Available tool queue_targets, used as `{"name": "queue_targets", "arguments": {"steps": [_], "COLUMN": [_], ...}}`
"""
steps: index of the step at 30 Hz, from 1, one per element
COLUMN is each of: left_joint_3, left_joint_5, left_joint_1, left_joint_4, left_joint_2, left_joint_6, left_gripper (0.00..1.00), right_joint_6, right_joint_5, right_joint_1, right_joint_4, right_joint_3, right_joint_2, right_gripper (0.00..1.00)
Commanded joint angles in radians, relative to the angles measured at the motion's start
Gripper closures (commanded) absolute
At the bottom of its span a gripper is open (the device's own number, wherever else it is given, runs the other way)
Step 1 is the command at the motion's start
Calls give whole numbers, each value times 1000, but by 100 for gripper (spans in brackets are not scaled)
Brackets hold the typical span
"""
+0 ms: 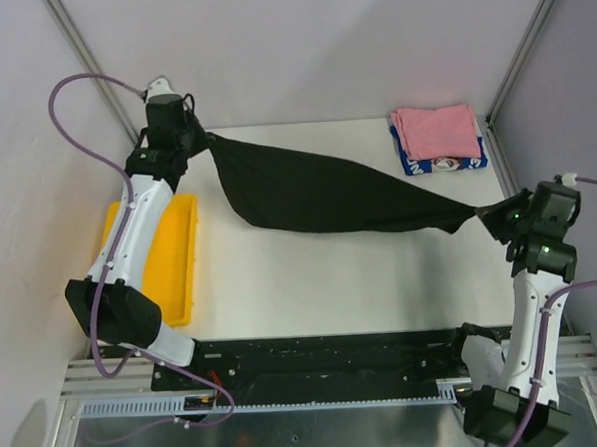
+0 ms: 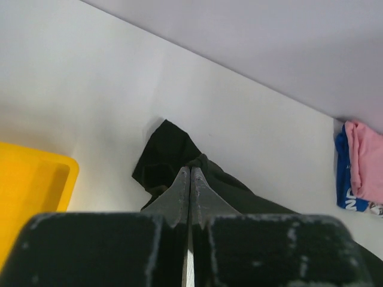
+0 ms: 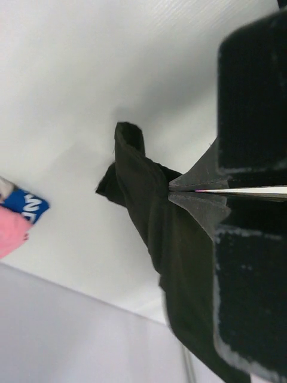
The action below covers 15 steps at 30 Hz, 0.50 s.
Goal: Fold and stack the t-shirts
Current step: Flatten out the tshirt
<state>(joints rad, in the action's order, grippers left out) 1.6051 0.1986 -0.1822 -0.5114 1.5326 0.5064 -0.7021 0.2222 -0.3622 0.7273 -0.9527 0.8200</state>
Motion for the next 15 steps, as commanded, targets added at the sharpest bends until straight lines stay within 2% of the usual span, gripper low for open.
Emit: {"name": "queue_targets", "arguments": {"steps": [1,9,12,15], "left_joint_3": [15,-95,-274,-534], "left_joint_5": [-30,-162,-266,-252], "left_joint_1": [44,94,93,92], "left_joint_4": [12,12,14,13], "left_joint_2": [-65,-116,-204,-337], "left_joint_6": [34,82,201,287], "left_gripper": [100,100,100,100], "right_joint_6": [44,49,65,88], "right_joint_5": [114,156,172,178], "right_joint_1": [-123,-145,-120,-101], "right_joint_4": [-21,-37,-15,-2], "right_joint_3": [-69,-75,-55,31], "right_joint_2": [21,99,120,113], "right_gripper": [100,100,100,99]}}
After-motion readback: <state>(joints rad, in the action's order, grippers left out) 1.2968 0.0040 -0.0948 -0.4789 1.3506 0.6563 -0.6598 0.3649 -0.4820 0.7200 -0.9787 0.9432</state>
